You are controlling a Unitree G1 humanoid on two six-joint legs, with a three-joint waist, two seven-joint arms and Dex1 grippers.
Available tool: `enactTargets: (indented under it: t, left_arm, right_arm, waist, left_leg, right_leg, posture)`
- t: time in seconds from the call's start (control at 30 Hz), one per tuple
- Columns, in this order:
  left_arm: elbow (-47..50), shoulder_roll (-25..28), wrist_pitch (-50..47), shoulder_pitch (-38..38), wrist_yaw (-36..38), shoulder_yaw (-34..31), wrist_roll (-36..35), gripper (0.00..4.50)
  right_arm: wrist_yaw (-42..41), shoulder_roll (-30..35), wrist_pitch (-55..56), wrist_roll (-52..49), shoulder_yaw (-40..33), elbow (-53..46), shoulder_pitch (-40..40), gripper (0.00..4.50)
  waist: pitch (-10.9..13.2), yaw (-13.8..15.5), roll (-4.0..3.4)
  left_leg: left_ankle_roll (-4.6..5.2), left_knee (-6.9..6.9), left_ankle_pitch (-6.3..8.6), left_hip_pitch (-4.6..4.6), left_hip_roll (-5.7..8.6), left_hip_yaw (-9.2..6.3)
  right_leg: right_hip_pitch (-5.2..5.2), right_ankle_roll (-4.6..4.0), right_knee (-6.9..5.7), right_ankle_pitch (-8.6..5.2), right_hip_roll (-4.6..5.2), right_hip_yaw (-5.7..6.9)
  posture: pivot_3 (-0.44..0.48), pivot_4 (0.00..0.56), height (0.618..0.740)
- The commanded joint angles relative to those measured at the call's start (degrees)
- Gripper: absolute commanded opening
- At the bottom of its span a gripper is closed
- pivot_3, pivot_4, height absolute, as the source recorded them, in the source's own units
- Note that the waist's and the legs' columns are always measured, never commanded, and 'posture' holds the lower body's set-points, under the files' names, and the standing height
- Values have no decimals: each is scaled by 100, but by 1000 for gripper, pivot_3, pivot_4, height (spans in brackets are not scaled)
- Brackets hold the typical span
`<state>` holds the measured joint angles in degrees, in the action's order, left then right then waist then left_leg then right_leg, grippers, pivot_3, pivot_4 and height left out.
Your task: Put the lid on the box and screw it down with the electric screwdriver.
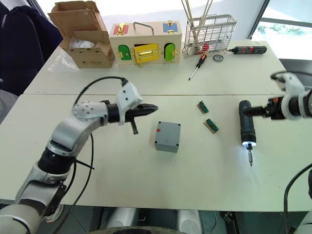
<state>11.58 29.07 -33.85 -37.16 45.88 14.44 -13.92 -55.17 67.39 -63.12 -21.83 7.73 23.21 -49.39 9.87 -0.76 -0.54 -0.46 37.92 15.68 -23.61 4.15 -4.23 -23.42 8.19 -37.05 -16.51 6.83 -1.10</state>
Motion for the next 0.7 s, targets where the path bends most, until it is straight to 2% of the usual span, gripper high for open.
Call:
enactTargets:
  t: [0.03, 0.17, 0.27, 0.33, 0.47, 0.7]
  left_arm:
    - [-339, 254, 227, -108, 46, 23, 372, 0]
    - [-399, 405, 256, -26, 455, 263, 398, 0]
    - [-301, 409, 145, 70, 730, 455, 341, 0]
    - [-257, 415, 121, 106, 838, 526, 351, 0]
    - [-199, 310, 99, 188, 1018, 864, 413, 0]
    - [-618, -111, 258, 35, 1046, 1228, 622, 0]
  right_arm:
    - [-220, -106, 359, -365, -650, -1164, 342, 4470]
    - [-772, -270, 511, -1277, -1205, -3735, 2128, 4470]
    - [-547, -480, 467, -1441, -1171, -4796, 3046, 4470]
    - [-454, -536, 543, -1419, -1149, -5086, 3347, 4470]
    - [74, -1065, 631, -1306, -873, -5317, 3603, 4470]
    - [544, -1602, 676, -1181, -471, -5367, 3547, 4470]
  waist:
    - [2, 15, 6]
    - [6, 131, 23]
    - [6, 181, 23]
    - [6, 165, 23]
    - [3, 137, 32]
    - [3, 147, 34]
  left_leg:
    - [0, -1, 0, 0, 0, -2]
    - [-1, 8, 0, -4, 2, -20]
    - [-1, 29, 0, -21, 8, -25]
    - [-2, 37, -1, -24, 14, -24]
    - [-3, 35, -2, -18, 10, -26]
    - [-6, 29, -4, -15, 8, -26]
  right_leg:
    - [1, 0, 0, 0, 0, 1]
    - [9, 0, -3, 0, 0, 12]
    - [6, 0, -6, 0, 4, 11]
    - [7, 0, -7, 1, 6, 8]
    - [8, 0, -10, 2, 3, 7]
    - [6, 0, -10, 2, 0, 8]
  posture:
    - [0, 150, 730]
    - [0, 150, 730]
    - [0, 150, 730]
    - [0, 150, 730]
    - [0, 150, 730]
    - [0, 150, 730]
